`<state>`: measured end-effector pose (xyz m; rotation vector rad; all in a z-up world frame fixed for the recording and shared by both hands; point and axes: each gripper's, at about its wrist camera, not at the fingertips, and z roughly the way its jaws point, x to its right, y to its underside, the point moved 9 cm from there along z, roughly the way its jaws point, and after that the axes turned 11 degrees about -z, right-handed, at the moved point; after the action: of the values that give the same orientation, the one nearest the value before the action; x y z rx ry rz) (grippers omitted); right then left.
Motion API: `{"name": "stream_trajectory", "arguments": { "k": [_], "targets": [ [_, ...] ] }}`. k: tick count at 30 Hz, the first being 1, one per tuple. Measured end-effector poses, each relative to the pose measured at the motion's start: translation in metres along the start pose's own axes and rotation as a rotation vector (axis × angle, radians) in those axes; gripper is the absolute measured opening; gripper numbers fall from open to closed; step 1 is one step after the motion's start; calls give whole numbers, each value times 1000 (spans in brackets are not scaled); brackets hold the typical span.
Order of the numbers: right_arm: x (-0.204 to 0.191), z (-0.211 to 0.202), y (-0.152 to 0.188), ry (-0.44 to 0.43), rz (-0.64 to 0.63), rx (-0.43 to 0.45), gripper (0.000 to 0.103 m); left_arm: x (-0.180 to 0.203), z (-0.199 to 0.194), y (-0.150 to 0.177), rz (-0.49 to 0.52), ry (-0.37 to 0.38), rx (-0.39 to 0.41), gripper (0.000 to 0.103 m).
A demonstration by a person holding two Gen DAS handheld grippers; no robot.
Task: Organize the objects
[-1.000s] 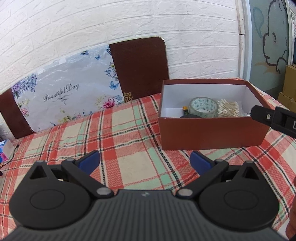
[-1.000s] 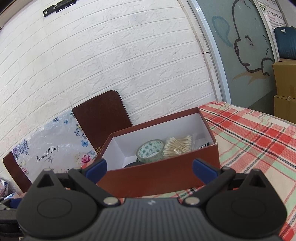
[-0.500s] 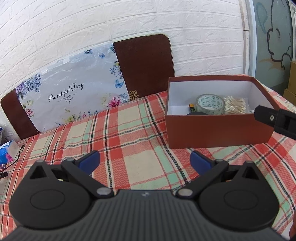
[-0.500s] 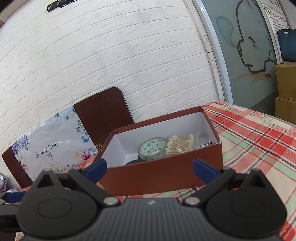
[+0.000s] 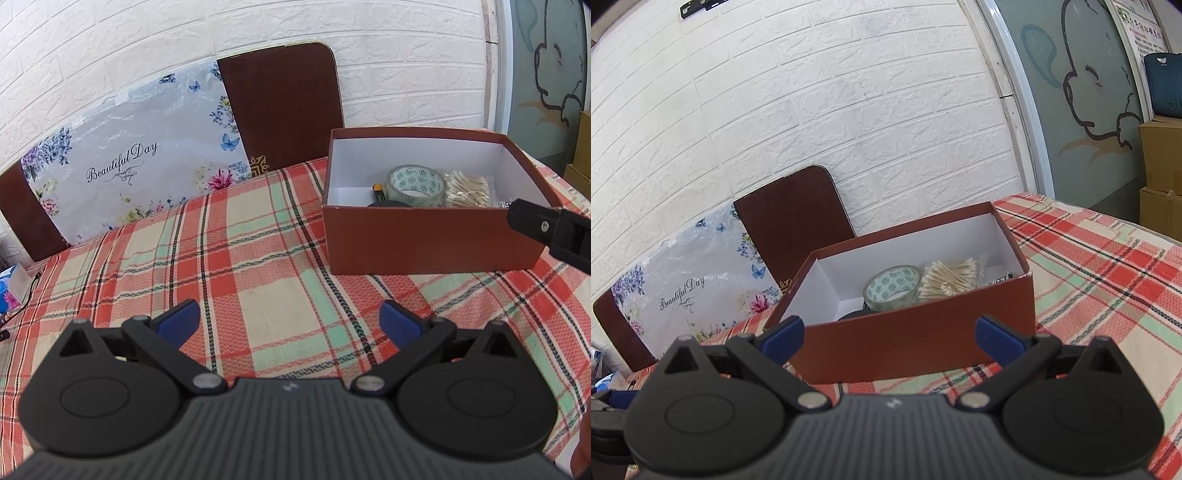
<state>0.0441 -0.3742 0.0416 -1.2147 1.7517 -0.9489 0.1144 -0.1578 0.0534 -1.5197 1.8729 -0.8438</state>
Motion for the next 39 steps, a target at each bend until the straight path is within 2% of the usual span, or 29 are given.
{"name": "stream_trajectory", "arguments": {
  "k": [39],
  "targets": [
    [-1,6,8,-12,-2,-27,103,-5,12,10,-8,-13,-45,103]
  ]
}}
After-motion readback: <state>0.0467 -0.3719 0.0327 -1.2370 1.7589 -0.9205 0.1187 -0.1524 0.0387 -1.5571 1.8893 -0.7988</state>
